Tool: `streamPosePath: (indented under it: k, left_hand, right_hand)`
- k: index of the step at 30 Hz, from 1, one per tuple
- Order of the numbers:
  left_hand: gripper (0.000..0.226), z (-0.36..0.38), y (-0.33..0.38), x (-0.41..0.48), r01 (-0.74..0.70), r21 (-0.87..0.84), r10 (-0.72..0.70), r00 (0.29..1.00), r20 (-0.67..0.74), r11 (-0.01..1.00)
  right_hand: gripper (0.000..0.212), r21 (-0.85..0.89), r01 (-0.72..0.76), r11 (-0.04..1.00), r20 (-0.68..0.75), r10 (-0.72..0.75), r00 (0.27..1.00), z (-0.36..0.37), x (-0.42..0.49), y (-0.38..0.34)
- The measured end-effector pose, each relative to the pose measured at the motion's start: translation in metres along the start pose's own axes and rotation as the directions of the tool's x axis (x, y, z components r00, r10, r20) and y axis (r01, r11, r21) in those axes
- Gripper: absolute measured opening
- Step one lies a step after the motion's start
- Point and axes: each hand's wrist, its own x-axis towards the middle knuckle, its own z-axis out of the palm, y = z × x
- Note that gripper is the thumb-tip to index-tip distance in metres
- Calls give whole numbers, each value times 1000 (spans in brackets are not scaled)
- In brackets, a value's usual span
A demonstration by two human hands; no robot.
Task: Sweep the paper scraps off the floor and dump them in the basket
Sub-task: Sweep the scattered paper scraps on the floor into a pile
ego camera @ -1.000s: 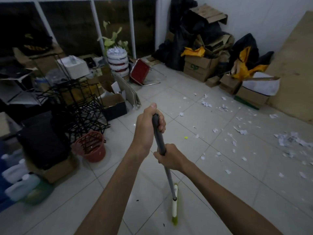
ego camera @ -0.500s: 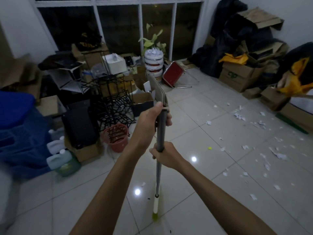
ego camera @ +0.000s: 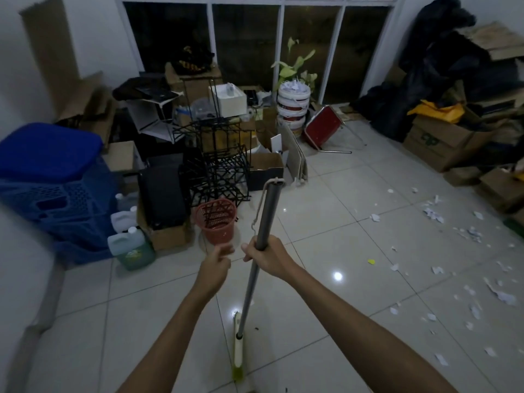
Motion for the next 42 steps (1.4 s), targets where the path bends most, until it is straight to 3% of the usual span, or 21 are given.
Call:
streamPosePath:
  k: [4,11,17,20,23,27,29,34,42]
  left_hand:
    - [45,16,-23,-11,-112,111,96,985,140,988]
    - [42,30,-33,-4,-125,63,113,979,171,990]
    - [24,44,-28,-11,-130,-82,145,966,212,988]
    - [43,59,-25,-14,-130,-151,160,966,205,980]
    - [54,74,-22,-14,-119,-197,161,964,214,973]
    - [46,94,-22,-14,-68,-206,105,979,177,976]
    - [42,102,-22,-16,-65,-180,92,985,146,982]
    - [40,112,-17,-22,-85,-177,108,987,122,980]
    - [41,124,-22,-27,-137,-186,151,987,61,973]
  right_hand:
    - [33,31,24,999,-13,-24,1000,15,2,4]
    - [27,69,76,995,-54,-73,996,12,-1,0]
    - [33,242,245,939,-169,-207,963,-11,-4,-40]
    - [20,413,322,852,-188,-266,946,-24,-10,-55]
    - [46,558,352,752,-148,-327,933,-34,-14,-60]
    - [75,659,344,669,-125,-355,927,-42,-21,-60]
    - [71,680,329,655,-137,-328,935,-50,-28,-64]
    - [32,677,278,681,-192,-202,961,-72,-43,-78]
    - [36,767,308,563,-235,-200,951,-85,-51,-69]
